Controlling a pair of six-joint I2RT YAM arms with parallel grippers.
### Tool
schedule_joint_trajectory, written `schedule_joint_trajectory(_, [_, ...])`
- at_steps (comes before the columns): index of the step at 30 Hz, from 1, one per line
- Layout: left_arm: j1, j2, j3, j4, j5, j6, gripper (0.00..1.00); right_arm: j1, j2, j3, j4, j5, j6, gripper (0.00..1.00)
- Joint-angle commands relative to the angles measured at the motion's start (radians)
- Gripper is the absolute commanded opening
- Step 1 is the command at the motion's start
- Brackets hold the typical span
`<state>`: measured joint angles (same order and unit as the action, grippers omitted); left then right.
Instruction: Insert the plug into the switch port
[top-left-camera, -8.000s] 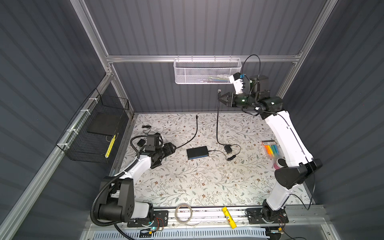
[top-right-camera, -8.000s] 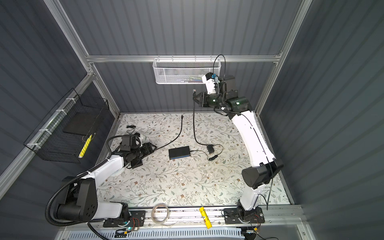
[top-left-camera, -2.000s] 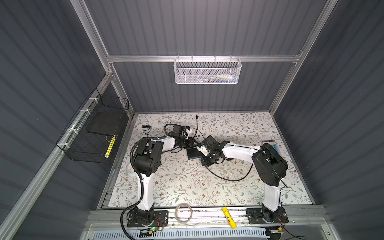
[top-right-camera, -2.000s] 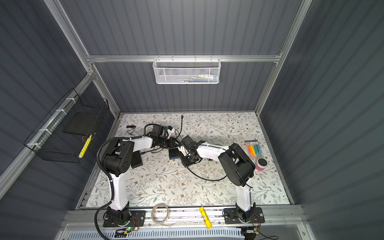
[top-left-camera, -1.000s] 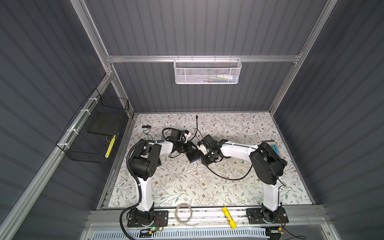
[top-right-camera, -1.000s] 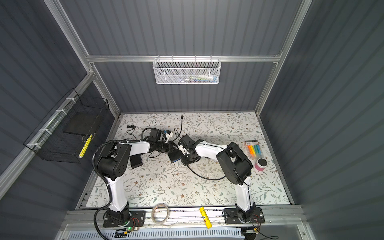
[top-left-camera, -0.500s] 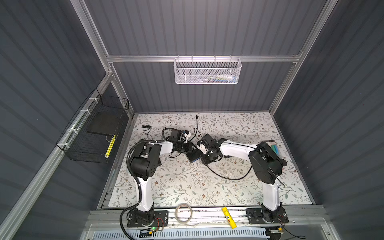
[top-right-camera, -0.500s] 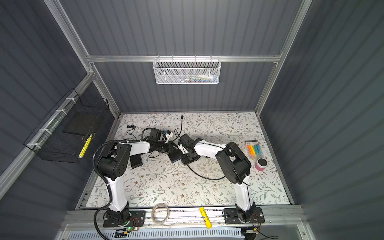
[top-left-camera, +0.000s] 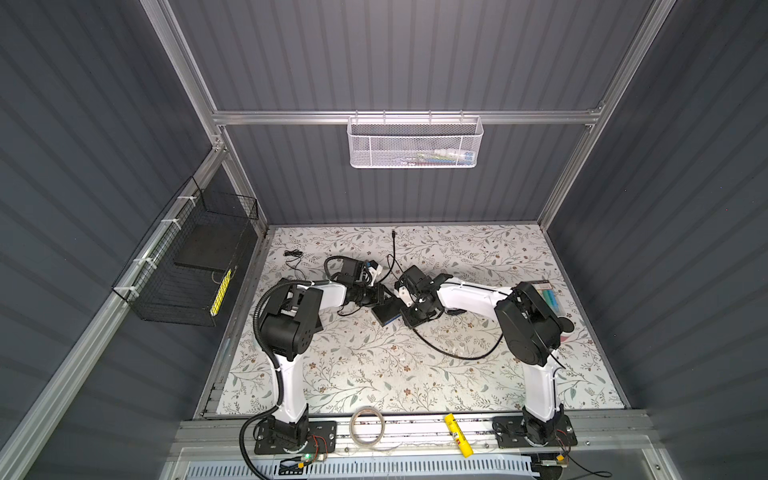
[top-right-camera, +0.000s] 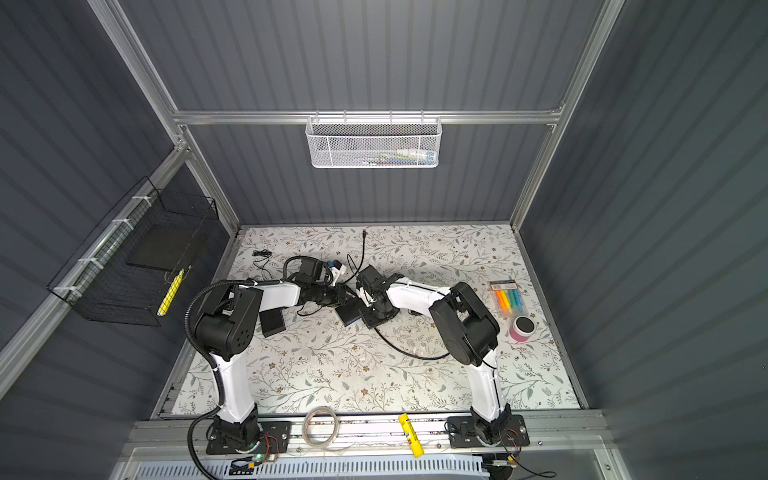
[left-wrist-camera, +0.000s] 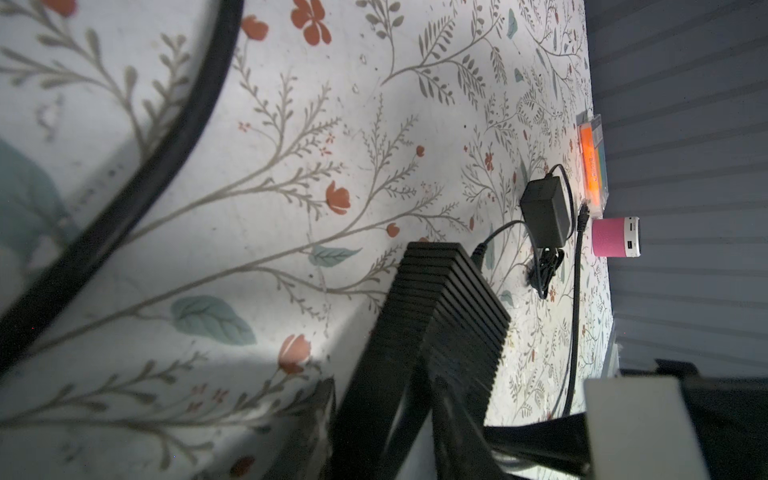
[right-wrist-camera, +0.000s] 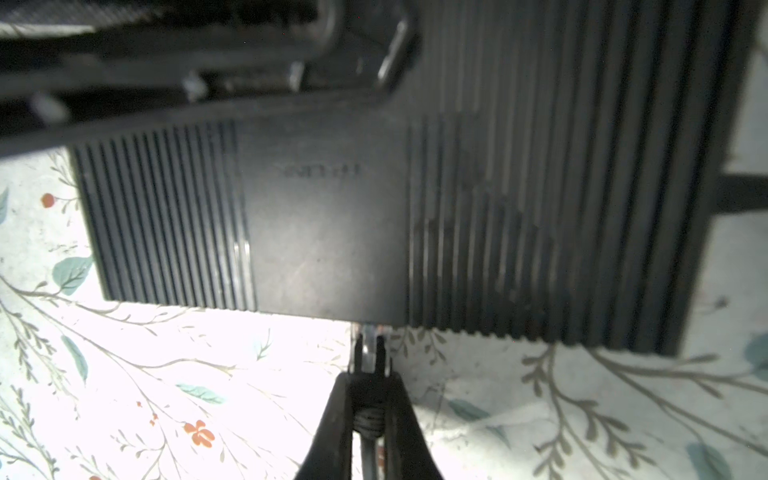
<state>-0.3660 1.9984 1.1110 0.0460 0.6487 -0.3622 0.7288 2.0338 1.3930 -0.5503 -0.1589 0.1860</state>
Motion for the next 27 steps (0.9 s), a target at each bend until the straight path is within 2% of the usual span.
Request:
schedule_joint_trajectory(1, [-0.01,0.022,-0.012,-0.019,0.027,-0.005,0.38,-0.009,0.022,0.024,-0.032,0.03,-0.02,0.0])
schedule_joint_trajectory(17, [-0.028,0.037,-0.02,0.006,0.036,-0.023,0.38,-0.005,0.011,0.054,-0.025,-0.027,0.003,0.0])
schedule_joint_trajectory(27, [-0.037,0.043,-0.027,0.017,0.039,-0.029,0.37,-0.005,-0.001,0.074,-0.033,-0.023,0.004,0.0])
